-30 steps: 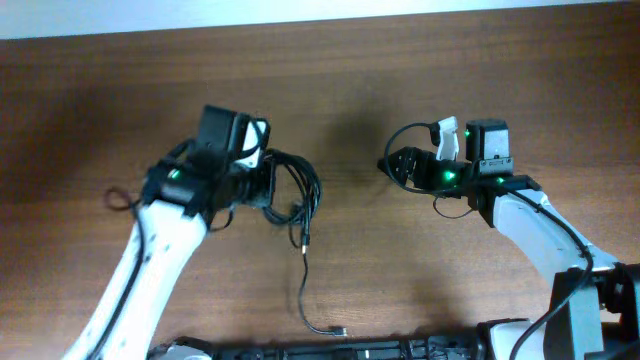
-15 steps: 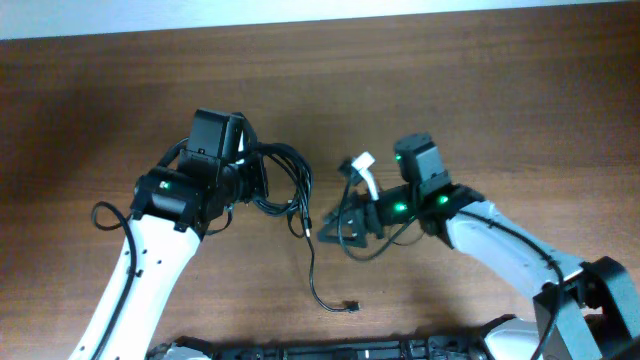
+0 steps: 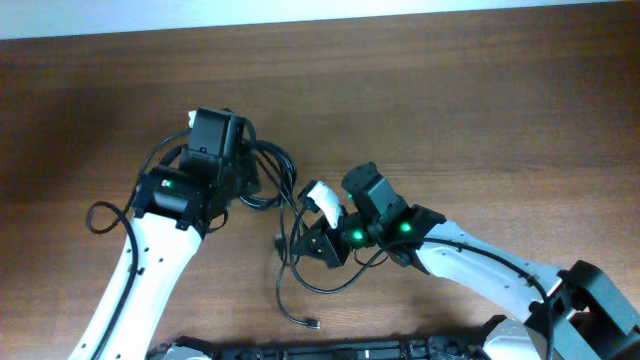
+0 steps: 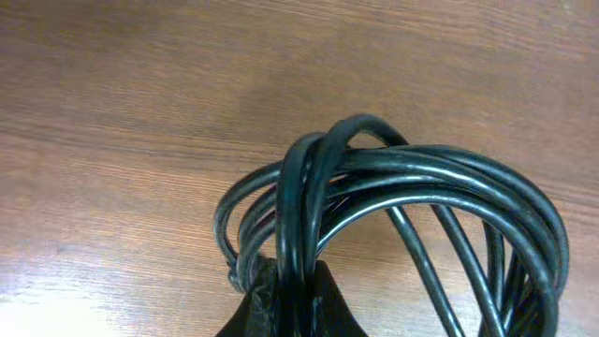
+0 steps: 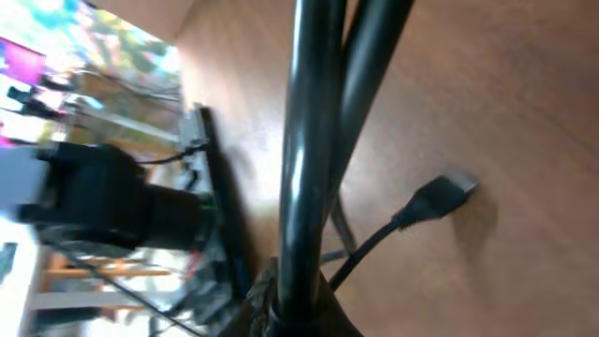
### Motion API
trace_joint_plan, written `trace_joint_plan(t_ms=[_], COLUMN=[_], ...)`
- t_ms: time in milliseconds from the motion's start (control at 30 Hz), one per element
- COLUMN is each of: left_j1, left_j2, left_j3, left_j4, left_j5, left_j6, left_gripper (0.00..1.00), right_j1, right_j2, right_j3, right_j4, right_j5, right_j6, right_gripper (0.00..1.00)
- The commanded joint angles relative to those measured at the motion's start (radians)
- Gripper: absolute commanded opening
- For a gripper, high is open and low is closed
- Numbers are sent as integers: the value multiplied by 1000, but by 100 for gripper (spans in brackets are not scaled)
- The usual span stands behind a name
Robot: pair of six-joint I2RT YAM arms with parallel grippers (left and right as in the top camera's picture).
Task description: Untangle cables
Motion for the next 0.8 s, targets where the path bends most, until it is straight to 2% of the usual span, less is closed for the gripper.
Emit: trace_joint_plan(t_ms=[0, 100, 300, 367, 467, 533, 633, 767], left_j1=[6, 6, 5, 5, 5, 5, 5, 5], left_j2=[1, 1, 1, 1, 5, 16, 40, 79], left_j3=[8, 8, 8, 8, 8, 8, 8, 8], left_j4=[15, 16, 14, 10, 7, 5, 4, 4], left_j5=[-107, -12, 48, 63, 47, 57, 167, 186], left_j6=[-50, -50, -48, -37, -34, -34, -34, -34], left_gripper=[0, 0, 0, 0, 0, 0, 0, 0], right_j1=[-41, -95, -103, -116, -175, -225, -247, -247], right_j2=[0, 0, 0, 0, 0, 0, 0, 0], right_j3=[8, 8, 8, 8, 8, 8, 8, 8], right_j4=[112, 322, 689, 897, 1162, 1226, 1225, 1225], right_j5=[-348, -421, -365, -298, -288, -231, -104, 124], right_j6=[149, 303, 324, 536, 777, 921, 969, 1157], right_gripper=[4, 4, 4, 4, 4, 4, 4, 4])
